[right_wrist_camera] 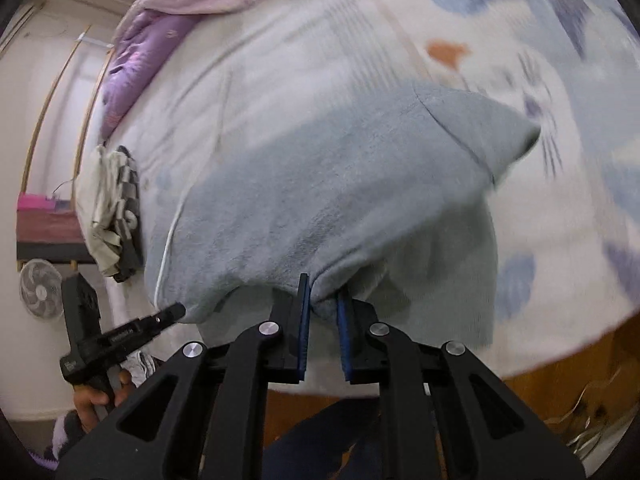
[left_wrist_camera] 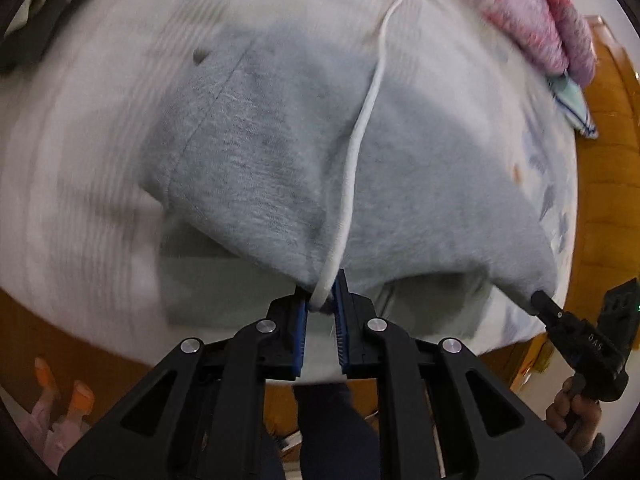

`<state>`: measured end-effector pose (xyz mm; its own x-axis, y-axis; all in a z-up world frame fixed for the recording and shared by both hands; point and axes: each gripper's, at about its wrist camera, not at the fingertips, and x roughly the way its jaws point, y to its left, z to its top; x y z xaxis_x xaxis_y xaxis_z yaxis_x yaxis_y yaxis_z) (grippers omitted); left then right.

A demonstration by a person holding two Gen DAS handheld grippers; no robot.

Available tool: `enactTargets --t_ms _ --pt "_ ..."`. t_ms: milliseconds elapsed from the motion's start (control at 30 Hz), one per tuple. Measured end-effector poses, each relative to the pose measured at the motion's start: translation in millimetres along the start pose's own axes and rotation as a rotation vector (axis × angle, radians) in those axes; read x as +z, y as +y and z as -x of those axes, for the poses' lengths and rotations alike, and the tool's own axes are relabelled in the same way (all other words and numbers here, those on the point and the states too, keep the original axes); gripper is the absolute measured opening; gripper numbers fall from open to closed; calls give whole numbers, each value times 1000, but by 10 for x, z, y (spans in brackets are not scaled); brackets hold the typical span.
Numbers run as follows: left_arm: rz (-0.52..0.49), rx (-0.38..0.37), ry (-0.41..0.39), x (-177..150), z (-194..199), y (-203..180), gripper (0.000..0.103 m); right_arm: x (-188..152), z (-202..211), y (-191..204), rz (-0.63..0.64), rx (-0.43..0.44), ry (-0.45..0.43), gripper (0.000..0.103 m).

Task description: Fold large clothes

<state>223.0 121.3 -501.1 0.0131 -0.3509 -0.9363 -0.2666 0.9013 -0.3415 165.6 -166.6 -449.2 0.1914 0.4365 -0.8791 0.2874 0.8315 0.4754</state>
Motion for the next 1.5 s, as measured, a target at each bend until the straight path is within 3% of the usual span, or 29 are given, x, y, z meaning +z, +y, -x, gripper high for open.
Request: enactTargets --t_ms 133,367,467,533,600,667,733,767,900,1033,1100,1133,1167,1200,1233,1333,1433,1500 --pt "22 31 27 -183 -127 156 10 -311 -152 -108 -30 -39 28 11" --pt "54 58 38 -371 -200 348 9 -528 -348 -208 -14 -71 64 11" --pt "66 111 78 -422 -359 458 3 -569 -557 -360 -40 -73 97 11" --pt "108 79 135 -466 -474 566 4 -558 -668 -456 -84 -58 119 11" --pt "146 36 116 -493 -433 625 4 -515 -676 -484 -109 -36 127 13" --pt "166 -5 49 -509 -288 671 9 -482 -559 -517 -131 -31 105 27" --pt "198 -58 -14 -516 -135 729 39 -485 -384 -567 -148 -12 70 40" --pt "210 -71 -50 -518 -63 781 41 -496 -318 -624 -162 7 59 46" --pt "278 -113 -121 -399 39 872 47 -407 -137 -876 -281 70 6 51" --pt "378 -113 -110 -185 -138 1029 49 -272 -187 -1187 -457 132 -31 52" --pt "411 -96 -99 -84 -209 1107 48 -231 -217 -1230 -479 116 -42 51" --pt "404 -73 -117 -39 -201 1104 47 -191 -237 -1232 -471 83 -37 43" --pt "391 -50 -134 -9 -168 1093 31 -181 -237 -1199 -459 64 -39 18" --pt "378 -44 -151 19 -126 1080 8 -156 -215 -1173 -432 59 -42 10" --pt "367 -50 -162 32 -67 1073 5 -147 -176 -1124 -399 53 -51 5" --pt "338 -39 -184 -49 121 1020 4 -192 -68 -989 -308 -8 -61 4" --pt "361 -67 -159 -148 160 1077 4 -282 -60 -996 -296 -27 -42 4" --pt "353 -45 -130 -302 100 1122 4 -335 -159 -1037 -295 -53 -16 4"
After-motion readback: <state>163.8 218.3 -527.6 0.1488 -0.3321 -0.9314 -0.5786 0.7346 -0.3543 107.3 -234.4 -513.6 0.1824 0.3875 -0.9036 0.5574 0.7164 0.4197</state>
